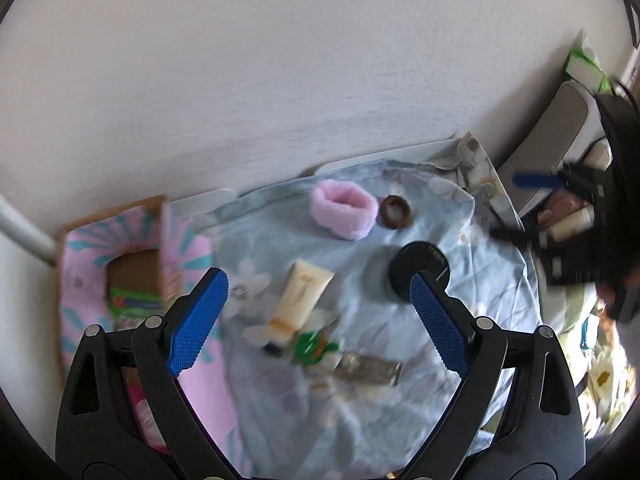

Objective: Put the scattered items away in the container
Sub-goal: 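Grasp the pink scrunchie with the left tool while the right grasps the black compact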

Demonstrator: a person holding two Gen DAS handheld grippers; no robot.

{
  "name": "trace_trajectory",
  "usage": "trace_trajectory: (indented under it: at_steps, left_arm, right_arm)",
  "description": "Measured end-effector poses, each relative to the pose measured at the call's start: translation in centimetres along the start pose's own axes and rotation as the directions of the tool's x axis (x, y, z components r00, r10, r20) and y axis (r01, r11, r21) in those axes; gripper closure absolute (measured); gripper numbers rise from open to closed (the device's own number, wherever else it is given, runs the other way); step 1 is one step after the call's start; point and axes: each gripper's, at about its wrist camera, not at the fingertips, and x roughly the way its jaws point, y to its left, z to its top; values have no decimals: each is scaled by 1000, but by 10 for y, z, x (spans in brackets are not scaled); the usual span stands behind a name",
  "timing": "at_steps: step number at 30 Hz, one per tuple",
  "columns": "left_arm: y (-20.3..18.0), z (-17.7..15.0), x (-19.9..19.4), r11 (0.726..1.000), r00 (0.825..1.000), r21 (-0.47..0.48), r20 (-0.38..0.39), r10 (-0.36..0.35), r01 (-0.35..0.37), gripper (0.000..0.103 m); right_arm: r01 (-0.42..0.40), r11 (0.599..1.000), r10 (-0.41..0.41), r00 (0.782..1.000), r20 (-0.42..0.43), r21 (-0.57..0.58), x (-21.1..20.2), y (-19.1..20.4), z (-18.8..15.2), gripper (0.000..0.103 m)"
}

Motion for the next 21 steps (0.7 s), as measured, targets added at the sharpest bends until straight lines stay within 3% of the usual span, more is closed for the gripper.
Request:
trace_trajectory:
  at_steps: [9,21]
  left_arm:
    - [-25,26,75,999,996,31,-83,34,-31,10]
    - [-27,38,141,999,987,-19,-157,35,-39,10]
  right_arm:
    - [-43,999,44,998,-54,28,32,10,-45,27]
    - [19,1000,-19,999,-33,-1,74,30,-62,27]
